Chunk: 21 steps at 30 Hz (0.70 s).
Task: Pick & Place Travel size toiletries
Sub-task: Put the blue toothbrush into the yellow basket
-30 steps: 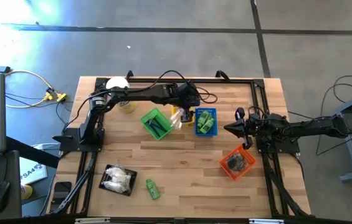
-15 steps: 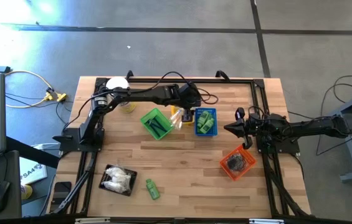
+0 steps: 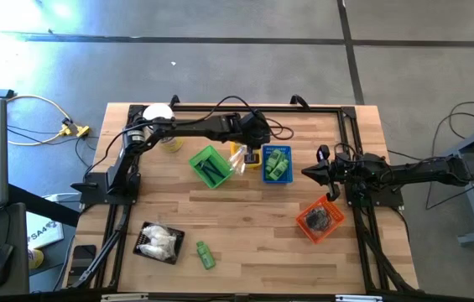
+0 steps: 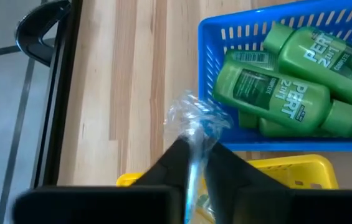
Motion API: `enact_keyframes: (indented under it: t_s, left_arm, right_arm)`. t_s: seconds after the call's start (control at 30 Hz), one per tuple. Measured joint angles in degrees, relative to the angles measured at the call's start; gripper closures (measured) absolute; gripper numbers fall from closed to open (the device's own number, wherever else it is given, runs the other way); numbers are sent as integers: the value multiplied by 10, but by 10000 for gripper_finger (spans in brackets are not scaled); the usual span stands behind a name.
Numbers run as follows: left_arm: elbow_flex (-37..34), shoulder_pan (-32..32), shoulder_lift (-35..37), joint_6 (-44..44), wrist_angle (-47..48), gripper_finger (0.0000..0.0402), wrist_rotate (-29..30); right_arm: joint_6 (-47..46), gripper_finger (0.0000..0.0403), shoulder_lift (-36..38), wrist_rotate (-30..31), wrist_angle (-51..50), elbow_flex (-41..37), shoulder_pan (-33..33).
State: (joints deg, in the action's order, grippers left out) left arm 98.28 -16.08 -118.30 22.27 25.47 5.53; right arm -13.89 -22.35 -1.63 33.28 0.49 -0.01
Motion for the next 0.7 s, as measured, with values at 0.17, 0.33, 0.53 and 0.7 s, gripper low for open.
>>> enact_keyframes:
  t_s: [0.17, 0.33, 0.53, 0.7]
  left_arm:
    - [0, 3, 7, -2, 13, 376, -7]
    - [0, 23, 29, -2, 35, 379, -16]
    - [0, 59, 53, 29, 46, 392, -17]
    - [0, 88, 56, 143, 69, 396, -16]
  right_arm:
    - [0, 401, 0, 0, 0, 0, 0]
    - [0, 401, 0, 0, 1, 0, 0]
    - [0, 401, 0, -4, 2, 0, 0]
    - [-5, 401, 0, -5, 2, 0, 0]
